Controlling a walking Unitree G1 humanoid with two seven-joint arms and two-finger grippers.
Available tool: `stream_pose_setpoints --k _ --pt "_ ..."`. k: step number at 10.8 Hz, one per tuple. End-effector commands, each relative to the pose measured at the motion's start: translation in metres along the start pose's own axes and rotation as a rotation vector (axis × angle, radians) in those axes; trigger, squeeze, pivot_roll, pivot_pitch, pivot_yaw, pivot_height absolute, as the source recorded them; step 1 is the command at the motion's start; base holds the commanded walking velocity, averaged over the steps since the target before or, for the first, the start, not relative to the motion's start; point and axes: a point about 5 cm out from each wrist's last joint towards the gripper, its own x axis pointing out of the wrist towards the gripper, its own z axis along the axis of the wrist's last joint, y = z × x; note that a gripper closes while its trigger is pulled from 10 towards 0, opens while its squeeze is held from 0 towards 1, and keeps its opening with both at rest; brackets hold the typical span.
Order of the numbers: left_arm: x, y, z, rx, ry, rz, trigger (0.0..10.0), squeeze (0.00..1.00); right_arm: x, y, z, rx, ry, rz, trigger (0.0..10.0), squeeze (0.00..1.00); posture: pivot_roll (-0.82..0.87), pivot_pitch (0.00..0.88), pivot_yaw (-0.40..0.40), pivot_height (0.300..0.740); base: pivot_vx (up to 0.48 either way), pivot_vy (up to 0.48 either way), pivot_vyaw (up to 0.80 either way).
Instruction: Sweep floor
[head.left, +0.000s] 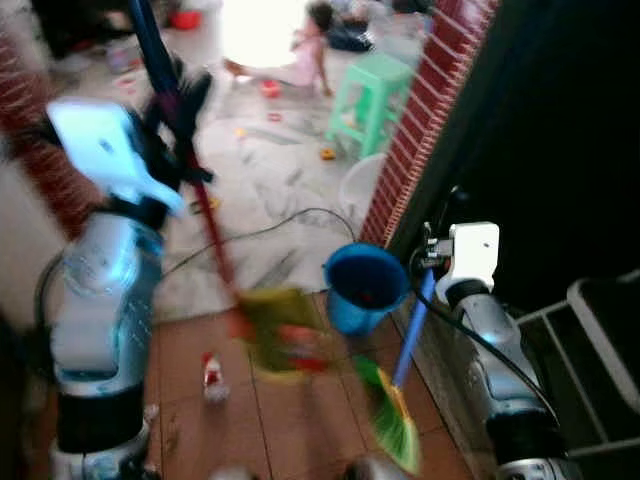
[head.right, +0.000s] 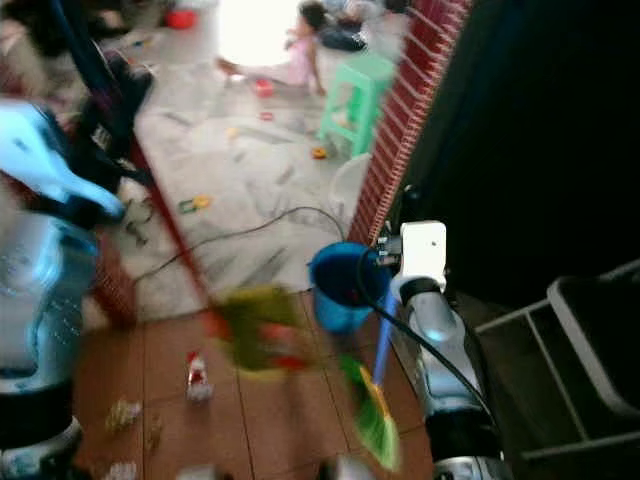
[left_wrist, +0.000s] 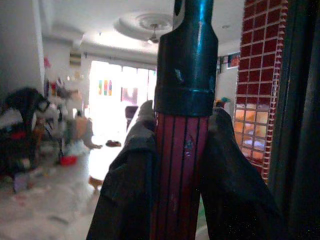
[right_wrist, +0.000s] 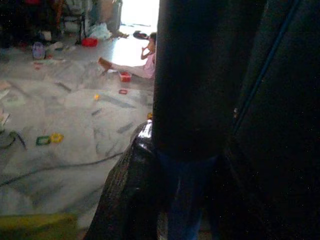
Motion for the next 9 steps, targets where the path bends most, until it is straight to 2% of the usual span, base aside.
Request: stream_pose_setpoints --k 1,4,9 --pt "0.006 -0.012 0.011 -0.048 -0.07 -0.037 10.0 0.0 -0.002 -0.014 -0.001 -0.046 0.004 -0.038 10.0 0.0 0.01 0.0 -0.051 0.74 0.48 0.0 0.0" --pt "0.012 -0.028 0.012 -0.058 -0.084 -0.073 10.0 0.0 0.001 -0.01 -0.003 -0.045 0.005 -0.027 10.0 0.0 0.01 0.0 -0.052 0.74 0.471 0.0 0.0" --pt "0.019 -0.035 0.012 -0.08 -0.098 -0.083 10.0 0.0 0.003 -0.006 -0.007 -0.05 0.014 -0.011 10.0 0.0 0.01 0.0 -0.055 0.74 0.462 0.0 0.0"
